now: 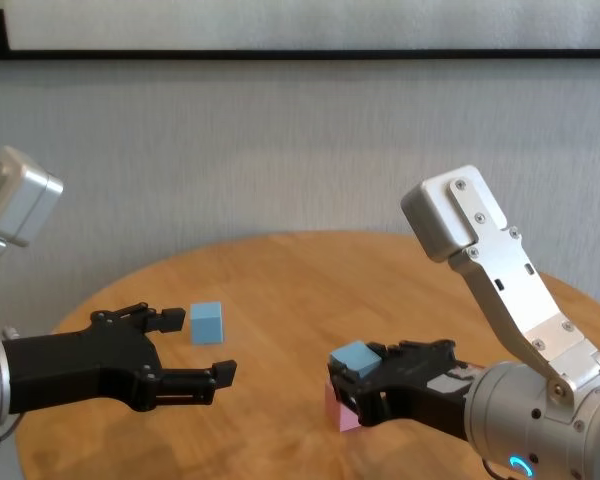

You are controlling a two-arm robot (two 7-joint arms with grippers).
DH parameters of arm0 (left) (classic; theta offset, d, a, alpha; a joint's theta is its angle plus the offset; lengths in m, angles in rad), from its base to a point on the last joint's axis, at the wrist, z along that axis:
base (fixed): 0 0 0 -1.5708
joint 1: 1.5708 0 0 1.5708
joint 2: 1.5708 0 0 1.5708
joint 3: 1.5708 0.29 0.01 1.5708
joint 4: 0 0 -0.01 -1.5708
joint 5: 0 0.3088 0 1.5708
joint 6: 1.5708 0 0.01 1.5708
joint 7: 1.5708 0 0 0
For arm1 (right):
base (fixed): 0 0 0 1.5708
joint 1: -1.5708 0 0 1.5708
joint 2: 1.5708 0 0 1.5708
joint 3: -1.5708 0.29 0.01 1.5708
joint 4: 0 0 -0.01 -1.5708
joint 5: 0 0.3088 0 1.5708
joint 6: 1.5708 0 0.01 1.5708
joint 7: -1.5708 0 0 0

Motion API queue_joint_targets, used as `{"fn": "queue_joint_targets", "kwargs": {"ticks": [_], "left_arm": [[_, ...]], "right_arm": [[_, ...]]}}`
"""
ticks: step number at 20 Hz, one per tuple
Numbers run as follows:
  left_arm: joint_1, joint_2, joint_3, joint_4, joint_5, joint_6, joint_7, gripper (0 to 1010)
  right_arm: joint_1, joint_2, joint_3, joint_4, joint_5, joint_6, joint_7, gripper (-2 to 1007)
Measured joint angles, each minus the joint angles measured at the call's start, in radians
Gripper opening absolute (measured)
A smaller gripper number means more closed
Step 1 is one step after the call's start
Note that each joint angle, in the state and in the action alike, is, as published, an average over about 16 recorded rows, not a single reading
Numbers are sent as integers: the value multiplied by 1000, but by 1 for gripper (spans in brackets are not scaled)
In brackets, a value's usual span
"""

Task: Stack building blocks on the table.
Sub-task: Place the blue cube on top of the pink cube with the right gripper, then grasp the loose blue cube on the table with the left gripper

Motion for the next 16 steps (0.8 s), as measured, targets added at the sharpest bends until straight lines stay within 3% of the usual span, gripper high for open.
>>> {"fn": "queue_joint_targets", "kwargs": {"ticks": [9, 16], "left_arm": [[0, 0, 0, 0, 0, 0, 0, 1000], [0, 0, 0, 0, 0, 0, 0, 1000]], "right_arm": [[-7, 1, 10, -15, 11, -11, 6, 691], [-5, 7, 46, -53, 49, -26, 2, 902]]}}
